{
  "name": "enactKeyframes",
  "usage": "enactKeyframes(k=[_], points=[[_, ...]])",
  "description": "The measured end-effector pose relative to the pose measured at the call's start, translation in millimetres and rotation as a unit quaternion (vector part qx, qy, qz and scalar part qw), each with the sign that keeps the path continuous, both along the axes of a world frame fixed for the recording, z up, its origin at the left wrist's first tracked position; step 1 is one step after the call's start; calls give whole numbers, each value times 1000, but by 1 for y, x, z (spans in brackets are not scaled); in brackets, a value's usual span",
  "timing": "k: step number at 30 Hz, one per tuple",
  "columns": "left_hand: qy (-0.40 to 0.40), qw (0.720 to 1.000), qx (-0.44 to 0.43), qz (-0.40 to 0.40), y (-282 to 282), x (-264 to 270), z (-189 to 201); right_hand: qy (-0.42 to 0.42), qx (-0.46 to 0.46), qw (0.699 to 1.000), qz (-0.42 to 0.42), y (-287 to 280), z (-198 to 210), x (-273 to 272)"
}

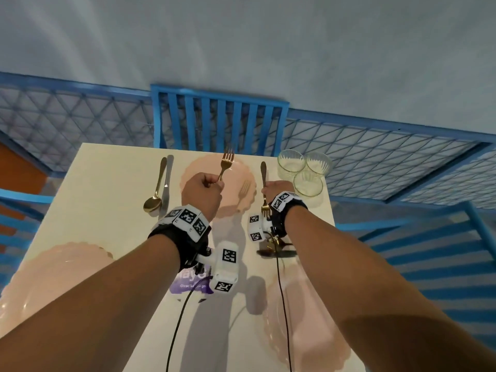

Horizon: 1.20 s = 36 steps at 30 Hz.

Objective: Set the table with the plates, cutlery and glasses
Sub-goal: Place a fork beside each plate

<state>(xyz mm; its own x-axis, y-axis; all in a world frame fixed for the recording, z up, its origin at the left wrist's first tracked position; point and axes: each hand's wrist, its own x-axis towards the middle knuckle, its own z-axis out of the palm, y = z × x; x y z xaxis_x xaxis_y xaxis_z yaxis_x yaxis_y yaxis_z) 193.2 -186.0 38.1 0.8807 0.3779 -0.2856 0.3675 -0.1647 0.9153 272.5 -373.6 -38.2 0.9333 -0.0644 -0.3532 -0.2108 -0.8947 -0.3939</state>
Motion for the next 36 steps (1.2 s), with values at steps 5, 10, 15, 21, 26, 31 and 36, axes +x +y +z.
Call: enactKeyframes(k=[5, 10, 15, 21, 26, 31, 36], points=[[22, 1000, 8, -19, 7, -4, -19, 6, 48, 997, -57, 5, -16, 14], [34, 999, 18, -13, 18, -13, -26, 12, 2, 998, -54, 9, -17, 24], [27, 999, 19, -13, 24, -20, -28, 4, 111, 981, -156, 8, -18, 27], [23, 999, 26, -11, 33, -22, -29, 25, 122, 974, -190, 15, -14, 26], [19, 999, 36, -3, 39, -24, -30, 44, 107, 980, -164, 15, -8, 23], [6, 998, 67, 11, 62, -41, -11, -21, 122, 981, -152, 16, 10, -1], [-16, 984, 178, -25, 113, -81, 15, -61, 280, 947, -147, -3, 74, -107]])
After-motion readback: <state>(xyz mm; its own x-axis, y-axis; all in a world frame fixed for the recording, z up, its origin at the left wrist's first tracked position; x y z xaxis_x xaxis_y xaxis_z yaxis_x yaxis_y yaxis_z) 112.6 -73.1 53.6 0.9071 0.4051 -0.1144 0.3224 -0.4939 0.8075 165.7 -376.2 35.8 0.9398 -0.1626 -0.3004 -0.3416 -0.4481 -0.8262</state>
